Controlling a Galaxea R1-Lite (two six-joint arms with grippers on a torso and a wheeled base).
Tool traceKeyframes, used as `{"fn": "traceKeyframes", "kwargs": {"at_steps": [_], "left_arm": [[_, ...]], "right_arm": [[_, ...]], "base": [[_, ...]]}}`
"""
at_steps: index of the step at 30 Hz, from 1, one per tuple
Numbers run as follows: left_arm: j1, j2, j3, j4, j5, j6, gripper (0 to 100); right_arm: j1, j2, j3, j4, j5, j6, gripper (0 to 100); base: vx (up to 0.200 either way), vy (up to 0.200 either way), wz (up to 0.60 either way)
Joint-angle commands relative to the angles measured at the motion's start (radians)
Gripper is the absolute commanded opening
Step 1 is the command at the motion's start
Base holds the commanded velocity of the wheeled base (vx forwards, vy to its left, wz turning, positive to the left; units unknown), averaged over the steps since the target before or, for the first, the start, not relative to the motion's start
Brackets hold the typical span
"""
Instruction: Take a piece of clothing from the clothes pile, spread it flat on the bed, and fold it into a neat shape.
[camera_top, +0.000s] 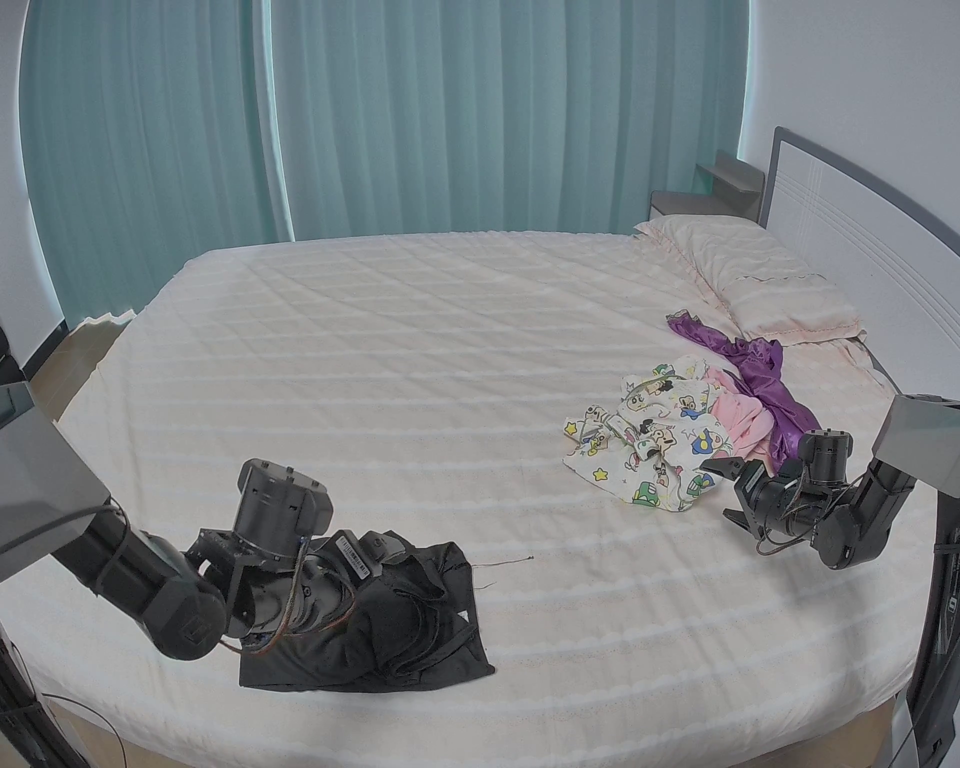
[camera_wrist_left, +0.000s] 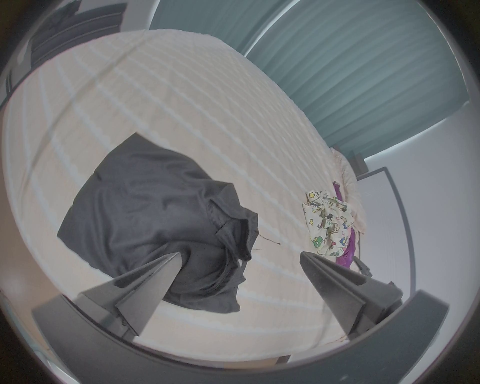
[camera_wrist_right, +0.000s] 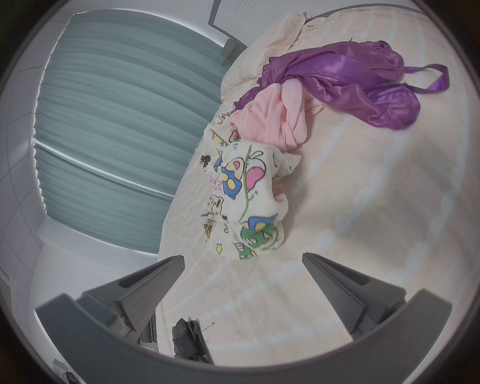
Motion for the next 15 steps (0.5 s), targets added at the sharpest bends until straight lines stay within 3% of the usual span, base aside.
{"fn": "traceKeyframes", "kwargs": {"at_steps": [1, 5, 15], "left_arm": [[0.032, -0.022, 0.155, -0.121, -0.017, -0.055, 100], [0.050, -0.023, 0.209, -0.185, -0.037, -0.099, 100], [0.109, -0.015, 0.228, -0.193, -0.089, -0.112, 100]], "right_arm": [[0.018, -0.005, 0.019, -0.002, -0.001, -0.001, 100], [0.030, -0.012, 0.028, -0.002, -0.001, 0.001, 100], [0.079, -0.023, 0.068, -0.016, -0.012, -0.004, 100]], "base": [[-0.200, 0.000, 0.00], [0.000, 0.000, 0.00], [0.000, 0.020, 0.00]]}}
